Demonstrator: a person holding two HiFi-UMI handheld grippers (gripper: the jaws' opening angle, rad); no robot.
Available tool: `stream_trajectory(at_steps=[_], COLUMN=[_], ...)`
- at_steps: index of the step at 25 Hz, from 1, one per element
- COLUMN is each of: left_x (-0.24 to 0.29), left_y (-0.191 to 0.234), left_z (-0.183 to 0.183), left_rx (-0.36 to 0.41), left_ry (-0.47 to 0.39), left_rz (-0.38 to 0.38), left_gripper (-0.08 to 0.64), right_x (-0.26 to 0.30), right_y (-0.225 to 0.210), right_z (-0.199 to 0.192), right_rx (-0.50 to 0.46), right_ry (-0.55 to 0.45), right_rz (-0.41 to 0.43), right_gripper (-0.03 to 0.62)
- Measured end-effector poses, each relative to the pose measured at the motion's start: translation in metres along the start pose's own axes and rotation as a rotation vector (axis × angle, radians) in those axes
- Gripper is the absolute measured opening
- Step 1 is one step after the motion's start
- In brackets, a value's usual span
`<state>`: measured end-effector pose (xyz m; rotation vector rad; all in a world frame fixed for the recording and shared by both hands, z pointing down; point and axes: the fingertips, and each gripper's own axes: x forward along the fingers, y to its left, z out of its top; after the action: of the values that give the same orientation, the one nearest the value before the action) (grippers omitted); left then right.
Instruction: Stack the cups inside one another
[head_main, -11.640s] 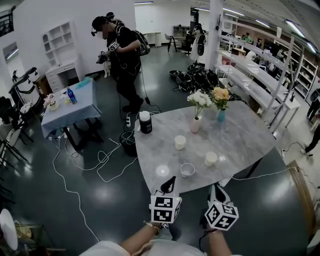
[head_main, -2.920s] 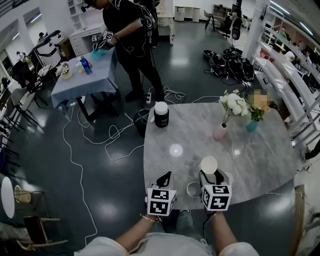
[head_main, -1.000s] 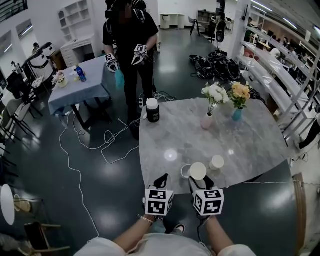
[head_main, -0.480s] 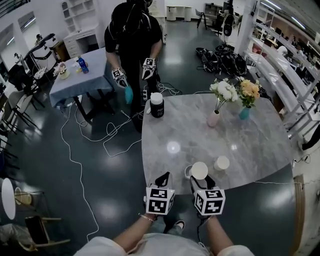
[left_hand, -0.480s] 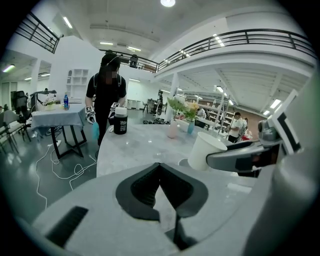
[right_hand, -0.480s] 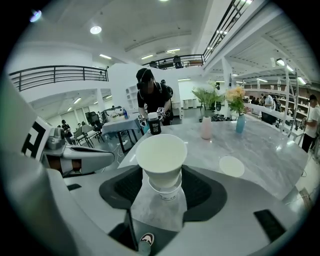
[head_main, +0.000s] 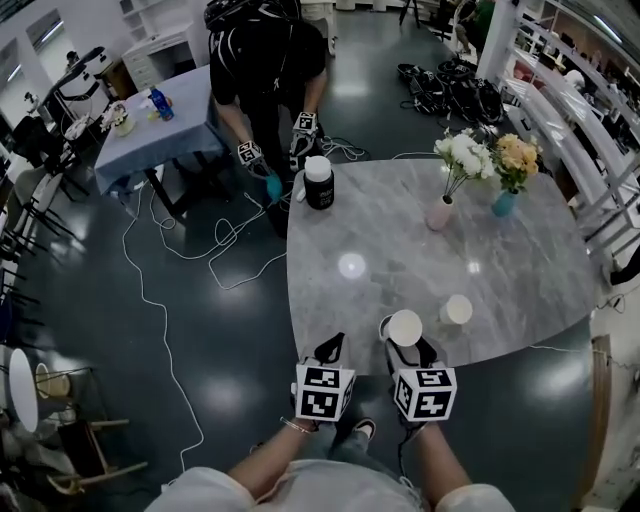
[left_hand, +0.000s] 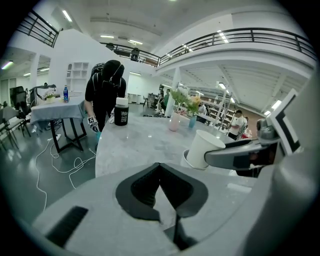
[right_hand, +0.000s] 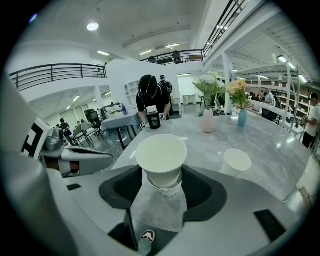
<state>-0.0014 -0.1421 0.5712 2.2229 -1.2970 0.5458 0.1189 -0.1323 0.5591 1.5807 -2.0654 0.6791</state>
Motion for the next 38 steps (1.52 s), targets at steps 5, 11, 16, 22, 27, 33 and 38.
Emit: stream_trajectory(at_steps=[5,11,16,22,27,33,38], left_x=[0.005,0.005,0.006,0.002,0.000,-0.001,-0.002], left_y=[0.006,0.009,0.005,0.000,-0.003,-0.015,-0.025], left_z=[-0.004,-0.006,-0.008,-0.010,-0.009,-0.006,-0.001], left_rx=[-0.006,-0.013,-0.010,-0.013,-0.006,0.001,0.010], left_ry=[0.010,0.021,0.028,0.027,0.026,0.015,0.009], left_rz=[0.003,0.006,0.003,0.003,-0.003,-0.014,-0.029], left_gripper=[-0.006,-0.005,-0.005,-0.006,-0.006,-0.006,-0.005], right_x=[0.007,0.010,0.008,-0.003,-0.008,-0.019,-0.030], right_y=[0.001,0.004,-0.002,-0.008,-0.012,-0.020,-0.031], right_z=[-0.003,-0.005,-0.009,-0.011,-0.010,-0.010,-0.009], right_rx=[-0.001,-0.003,0.023,0.038,0.053,0.068,0.083], right_ry=[0.010,0.007,0.017,0.005,-0.004,-0.019,-0.031], right_rz=[-0.002,0.009,0.010,-0.005,-0.019,-0.037,-0.063], right_gripper=[0.244,0.245,0.245,0.245,0.245,0.245,0.245])
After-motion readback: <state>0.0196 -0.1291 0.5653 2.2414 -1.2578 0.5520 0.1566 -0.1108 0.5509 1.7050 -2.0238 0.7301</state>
